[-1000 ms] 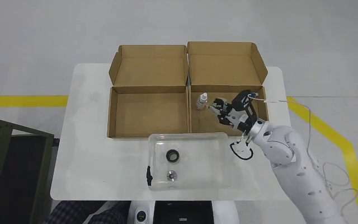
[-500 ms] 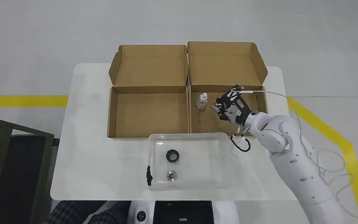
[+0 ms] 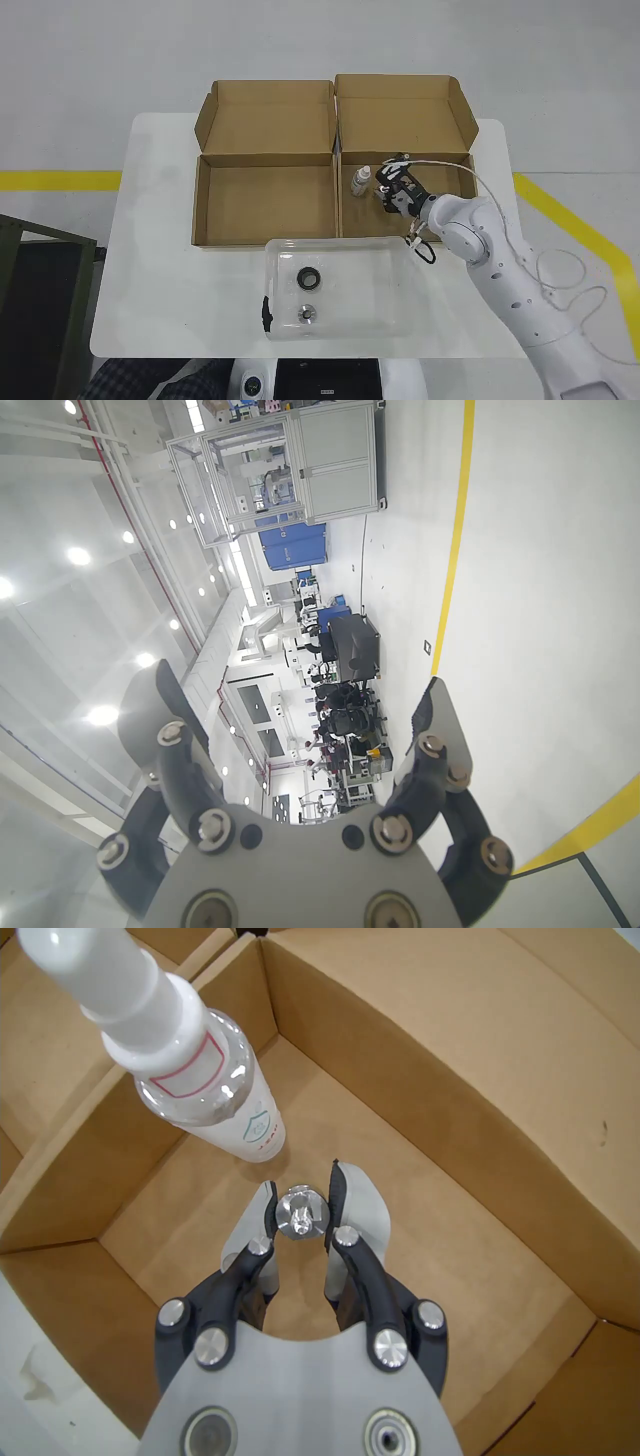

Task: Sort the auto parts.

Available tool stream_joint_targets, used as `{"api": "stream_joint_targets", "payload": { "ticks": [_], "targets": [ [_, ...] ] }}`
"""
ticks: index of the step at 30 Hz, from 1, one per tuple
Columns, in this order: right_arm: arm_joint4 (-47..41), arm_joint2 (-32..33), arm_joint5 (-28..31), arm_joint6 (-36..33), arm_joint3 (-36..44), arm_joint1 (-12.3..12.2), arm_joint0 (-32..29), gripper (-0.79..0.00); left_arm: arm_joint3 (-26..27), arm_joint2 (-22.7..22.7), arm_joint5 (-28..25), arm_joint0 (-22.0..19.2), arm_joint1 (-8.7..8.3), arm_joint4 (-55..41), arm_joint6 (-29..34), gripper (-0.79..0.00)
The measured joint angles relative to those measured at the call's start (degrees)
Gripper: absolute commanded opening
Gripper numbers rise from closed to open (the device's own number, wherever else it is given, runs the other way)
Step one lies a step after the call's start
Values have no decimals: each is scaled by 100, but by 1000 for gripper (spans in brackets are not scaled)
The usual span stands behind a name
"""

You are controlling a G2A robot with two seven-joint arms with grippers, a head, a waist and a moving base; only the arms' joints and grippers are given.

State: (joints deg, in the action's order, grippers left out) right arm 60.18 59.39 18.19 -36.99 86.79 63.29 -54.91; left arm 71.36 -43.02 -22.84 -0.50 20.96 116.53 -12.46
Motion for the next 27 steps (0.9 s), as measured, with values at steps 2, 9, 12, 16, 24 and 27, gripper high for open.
{"api": "stream_joint_targets", "payload": {
  "ticks": [2,9,12,16,24,27],
  "targets": [
    [37,-54,-30,-16,-30,18,31,-659,0,0,0,0,0,0,0,0],
    [83,-174,-103,-10,-95,77,100,-502,0,0,0,0,0,0,0,0],
    [96,-173,-122,-1,-77,88,89,-443,0,0,0,0,0,0,0,0],
    [82,-93,-130,-6,40,81,28,-416,0,0,0,0,0,0,0,0],
    [-45,454,12,-17,844,-37,-420,-400,0,0,0,0,0,0,0,0],
    [-62,709,74,-26,1264,-92,-659,-397,0,0,0,0,0,0,0,0]
  ]
}}
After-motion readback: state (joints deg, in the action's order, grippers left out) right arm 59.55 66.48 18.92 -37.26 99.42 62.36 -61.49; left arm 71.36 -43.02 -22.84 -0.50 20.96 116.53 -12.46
